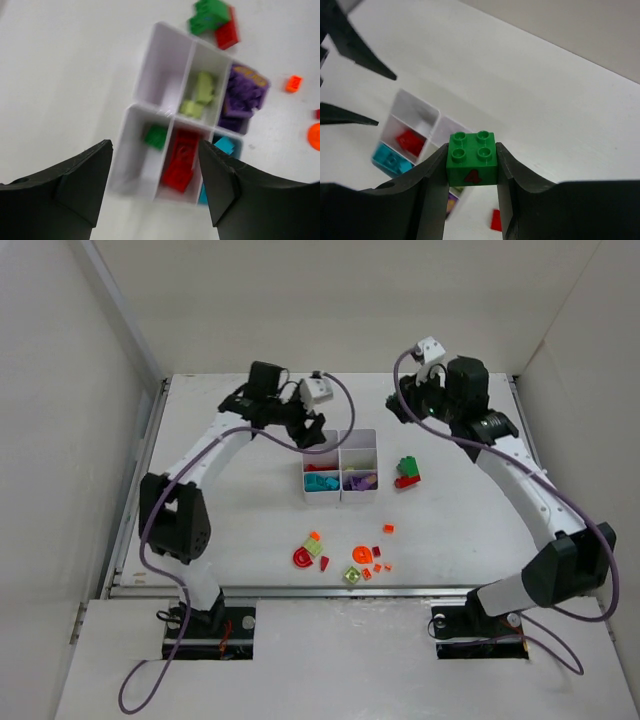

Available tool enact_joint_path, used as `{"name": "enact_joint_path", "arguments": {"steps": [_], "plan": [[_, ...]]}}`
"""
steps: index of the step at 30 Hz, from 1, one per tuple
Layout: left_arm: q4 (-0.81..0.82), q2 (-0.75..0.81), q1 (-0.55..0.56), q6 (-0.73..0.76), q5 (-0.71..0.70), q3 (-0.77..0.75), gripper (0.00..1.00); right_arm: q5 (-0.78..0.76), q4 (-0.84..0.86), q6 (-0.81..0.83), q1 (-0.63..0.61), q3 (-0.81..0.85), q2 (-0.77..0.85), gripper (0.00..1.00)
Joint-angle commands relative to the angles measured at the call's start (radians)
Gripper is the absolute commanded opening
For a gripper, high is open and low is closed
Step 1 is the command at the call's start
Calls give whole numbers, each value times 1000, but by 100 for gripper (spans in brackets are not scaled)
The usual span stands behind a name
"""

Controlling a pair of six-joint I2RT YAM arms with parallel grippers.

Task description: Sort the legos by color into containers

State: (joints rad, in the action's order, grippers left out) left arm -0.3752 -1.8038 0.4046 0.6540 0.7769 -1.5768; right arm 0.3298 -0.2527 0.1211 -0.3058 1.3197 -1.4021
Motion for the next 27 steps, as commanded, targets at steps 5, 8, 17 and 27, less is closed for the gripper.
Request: {"name": "enact_joint_path", "arguments": {"steps": [5,8,17,27], "plan": [[-27,357,-142,-74,-408,295,67,-268,-204,-362,-220,349,-242,0],[39,469,-187,-184,-609,444,76,-366,-227,-382,-314,407,-287,0],[206,710,-187,-450,-780,777,77,-405,-194,-561,-374,433,-414,0],[311,768,-187,-557,-811,879,77,-482,-161,-664,-401,406,-494,0]]}}
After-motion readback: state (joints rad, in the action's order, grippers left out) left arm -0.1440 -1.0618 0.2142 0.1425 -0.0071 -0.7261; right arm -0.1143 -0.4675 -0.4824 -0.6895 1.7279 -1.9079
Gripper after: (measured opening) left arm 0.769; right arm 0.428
